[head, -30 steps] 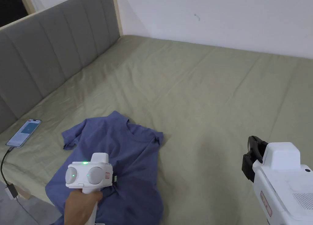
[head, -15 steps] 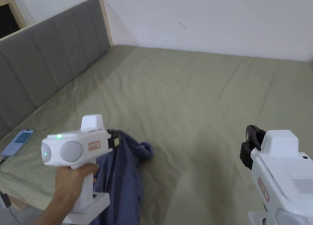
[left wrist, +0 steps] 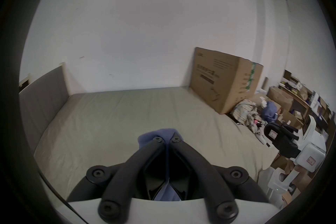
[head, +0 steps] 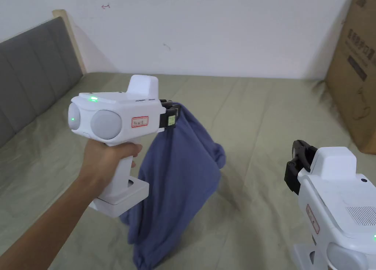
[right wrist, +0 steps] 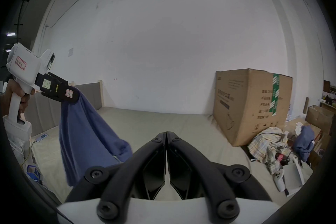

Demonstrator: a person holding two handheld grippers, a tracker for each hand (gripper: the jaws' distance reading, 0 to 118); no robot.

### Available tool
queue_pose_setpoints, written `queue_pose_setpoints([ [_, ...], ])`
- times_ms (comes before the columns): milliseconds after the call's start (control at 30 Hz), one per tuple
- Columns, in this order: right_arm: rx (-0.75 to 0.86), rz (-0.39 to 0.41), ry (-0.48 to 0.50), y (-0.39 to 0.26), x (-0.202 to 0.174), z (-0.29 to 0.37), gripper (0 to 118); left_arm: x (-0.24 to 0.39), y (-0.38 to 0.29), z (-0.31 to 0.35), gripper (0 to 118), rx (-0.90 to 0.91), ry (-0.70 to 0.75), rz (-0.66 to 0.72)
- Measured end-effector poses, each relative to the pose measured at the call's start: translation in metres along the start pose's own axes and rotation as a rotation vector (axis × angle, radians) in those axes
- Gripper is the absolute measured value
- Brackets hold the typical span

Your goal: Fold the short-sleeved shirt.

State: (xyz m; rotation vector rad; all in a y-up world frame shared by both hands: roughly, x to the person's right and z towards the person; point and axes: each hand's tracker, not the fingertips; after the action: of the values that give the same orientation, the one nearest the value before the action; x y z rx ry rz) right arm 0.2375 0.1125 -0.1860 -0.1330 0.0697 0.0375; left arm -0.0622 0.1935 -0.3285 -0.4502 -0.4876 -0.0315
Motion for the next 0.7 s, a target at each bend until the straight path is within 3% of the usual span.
queue_pose_setpoints([
  [367, -0.007, 0.001, -0.140, -0.006, 0.052, 0.033, 0, 0.105, -0.041, -0.059, 0, -0.134, -0.285, -0.087],
  [700, -0.057, -0.016, -0.163, -0.026, 0.057, 0.037, 0, 0.120, -0.180, -0.127, 0, -0.531, -0.214, -0.131],
])
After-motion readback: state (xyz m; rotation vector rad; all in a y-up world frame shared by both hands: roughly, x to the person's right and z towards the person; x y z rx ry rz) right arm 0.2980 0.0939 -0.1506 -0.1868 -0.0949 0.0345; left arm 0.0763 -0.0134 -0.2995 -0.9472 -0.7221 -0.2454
